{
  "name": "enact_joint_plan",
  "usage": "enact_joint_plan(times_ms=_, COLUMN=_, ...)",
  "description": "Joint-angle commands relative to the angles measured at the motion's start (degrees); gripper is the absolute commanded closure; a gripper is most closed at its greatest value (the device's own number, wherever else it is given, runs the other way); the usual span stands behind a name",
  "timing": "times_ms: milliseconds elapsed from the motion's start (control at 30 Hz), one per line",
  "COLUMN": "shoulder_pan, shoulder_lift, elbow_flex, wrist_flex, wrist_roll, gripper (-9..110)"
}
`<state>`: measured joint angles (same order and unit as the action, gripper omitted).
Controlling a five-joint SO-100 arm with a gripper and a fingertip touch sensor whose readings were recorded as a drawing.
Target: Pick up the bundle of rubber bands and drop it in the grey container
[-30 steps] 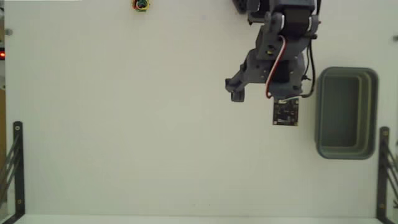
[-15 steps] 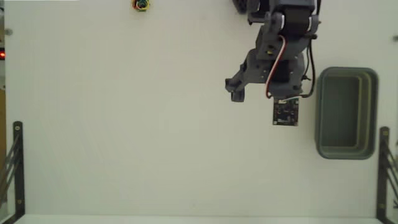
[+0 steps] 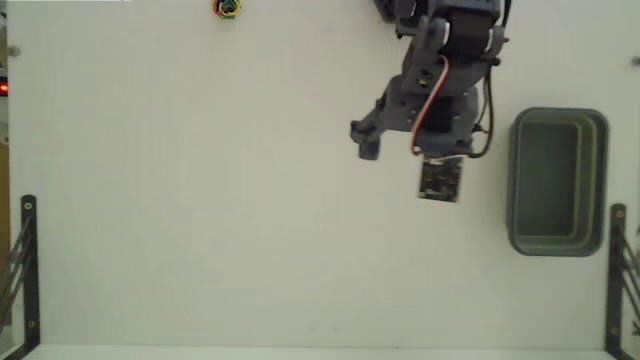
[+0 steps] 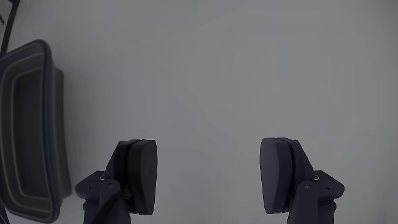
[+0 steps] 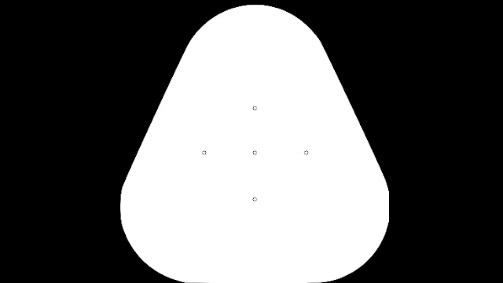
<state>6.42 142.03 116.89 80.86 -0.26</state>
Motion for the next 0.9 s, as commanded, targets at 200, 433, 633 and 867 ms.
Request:
enact_joint_plan(times_ms=200, shoulder_pan=8.32, shoulder_lift=0.08, elbow_flex=-2.34, wrist_flex=1.10, wrist_roll=0.26, gripper=-9)
enact_joint_plan(times_ms=433, shoulder_pan=13.87, shoulder_lift=0.08, elbow_flex=-2.34, wrist_flex=1.10, wrist_roll=0.26, gripper=-9)
enact_joint_plan(times_ms=633, shoulder_pan=18.24, shoulder_lift=0.08, elbow_flex=-2.34, wrist_flex=1.10, wrist_roll=0.26, gripper=-9)
enact_joint_plan(times_ms=867, shoulder_pan=23.79, shoulder_lift=0.08, elbow_flex=-2.34, wrist_flex=1.10, wrist_roll=0.26, gripper=-9)
